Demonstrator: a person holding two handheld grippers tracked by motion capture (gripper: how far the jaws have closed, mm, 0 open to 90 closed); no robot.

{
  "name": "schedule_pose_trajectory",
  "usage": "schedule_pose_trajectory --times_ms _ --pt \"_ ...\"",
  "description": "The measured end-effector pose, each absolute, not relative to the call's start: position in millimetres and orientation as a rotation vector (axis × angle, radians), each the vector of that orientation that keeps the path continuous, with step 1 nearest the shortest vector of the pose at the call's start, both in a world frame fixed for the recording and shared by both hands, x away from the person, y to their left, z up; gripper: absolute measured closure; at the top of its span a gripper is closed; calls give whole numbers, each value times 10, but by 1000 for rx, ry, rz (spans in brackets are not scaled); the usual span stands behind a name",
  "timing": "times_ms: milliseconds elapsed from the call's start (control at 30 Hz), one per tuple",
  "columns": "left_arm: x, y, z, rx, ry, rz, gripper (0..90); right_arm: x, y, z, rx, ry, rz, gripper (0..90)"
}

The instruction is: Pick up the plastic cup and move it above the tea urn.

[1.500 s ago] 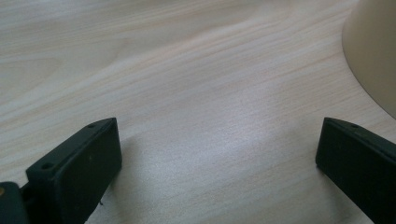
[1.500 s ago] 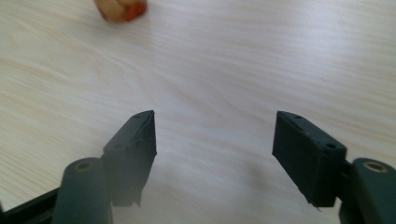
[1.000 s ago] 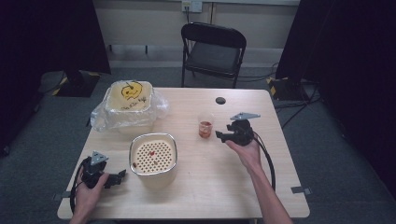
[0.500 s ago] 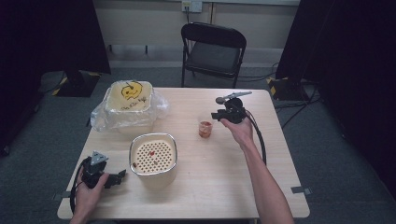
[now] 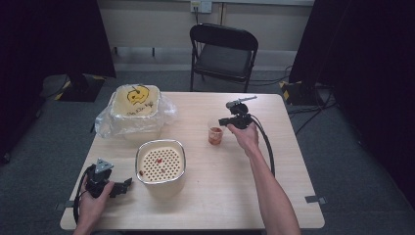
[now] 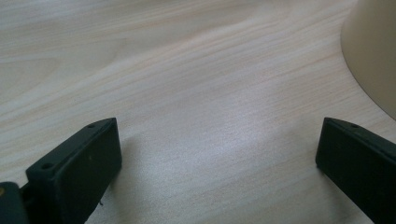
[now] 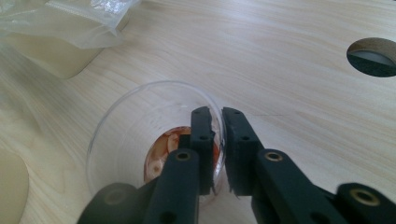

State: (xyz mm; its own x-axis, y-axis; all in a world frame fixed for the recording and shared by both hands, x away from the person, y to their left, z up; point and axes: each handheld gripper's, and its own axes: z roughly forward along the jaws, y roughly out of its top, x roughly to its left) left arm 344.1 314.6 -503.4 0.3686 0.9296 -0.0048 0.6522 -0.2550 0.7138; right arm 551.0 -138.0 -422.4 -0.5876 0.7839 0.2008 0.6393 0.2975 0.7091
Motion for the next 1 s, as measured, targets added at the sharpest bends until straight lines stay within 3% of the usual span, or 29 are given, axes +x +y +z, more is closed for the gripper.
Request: schedule_pose_trajectory --times_ms 1000 --pt "3441 3147 -5033 2002 1362 563 0 5192 -1192 -4108 1183 2345 1150 883"
